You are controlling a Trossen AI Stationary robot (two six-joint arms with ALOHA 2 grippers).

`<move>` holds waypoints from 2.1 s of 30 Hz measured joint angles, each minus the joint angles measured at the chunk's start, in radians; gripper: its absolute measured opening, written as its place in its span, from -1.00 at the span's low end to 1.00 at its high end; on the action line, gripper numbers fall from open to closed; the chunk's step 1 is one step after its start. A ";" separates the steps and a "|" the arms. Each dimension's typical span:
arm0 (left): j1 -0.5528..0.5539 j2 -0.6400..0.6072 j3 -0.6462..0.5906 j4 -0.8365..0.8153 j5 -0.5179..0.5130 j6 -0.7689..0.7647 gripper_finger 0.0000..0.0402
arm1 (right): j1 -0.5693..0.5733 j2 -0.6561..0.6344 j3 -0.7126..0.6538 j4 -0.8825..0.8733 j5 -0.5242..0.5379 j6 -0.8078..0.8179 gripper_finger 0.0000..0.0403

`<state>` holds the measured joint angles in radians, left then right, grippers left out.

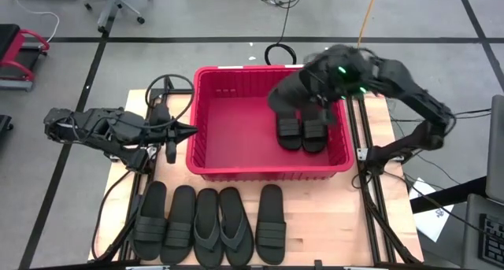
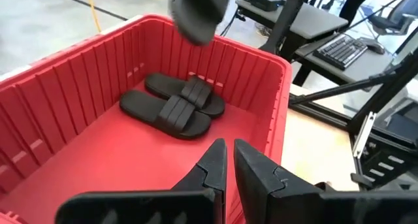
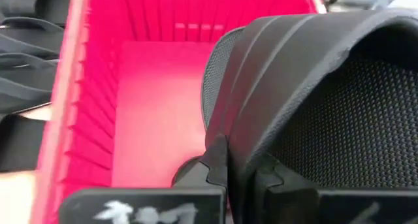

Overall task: Pick and place slides into bin
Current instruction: Put the black slipper into the red bin

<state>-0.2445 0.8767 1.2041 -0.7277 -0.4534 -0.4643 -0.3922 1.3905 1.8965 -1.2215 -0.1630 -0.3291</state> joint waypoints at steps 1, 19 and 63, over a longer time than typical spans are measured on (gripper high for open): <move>0.000 0.000 0.000 0.000 0.000 -0.005 -0.87 | -0.030 0.028 0.000 -0.001 -0.068 -0.019 -0.98; 0.000 0.000 0.000 -0.015 0.043 0.256 -0.87 | -0.051 0.448 -0.001 -0.084 -0.308 -0.309 -0.98; 0.133 -0.009 0.000 -0.065 -0.122 0.282 -0.87 | -0.136 0.800 0.000 0.036 -0.451 -0.583 -0.98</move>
<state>-0.1115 0.8673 1.2041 -0.7924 -0.5751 -0.1827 -0.5282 2.1905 1.8965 -1.1859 -0.6137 -0.9117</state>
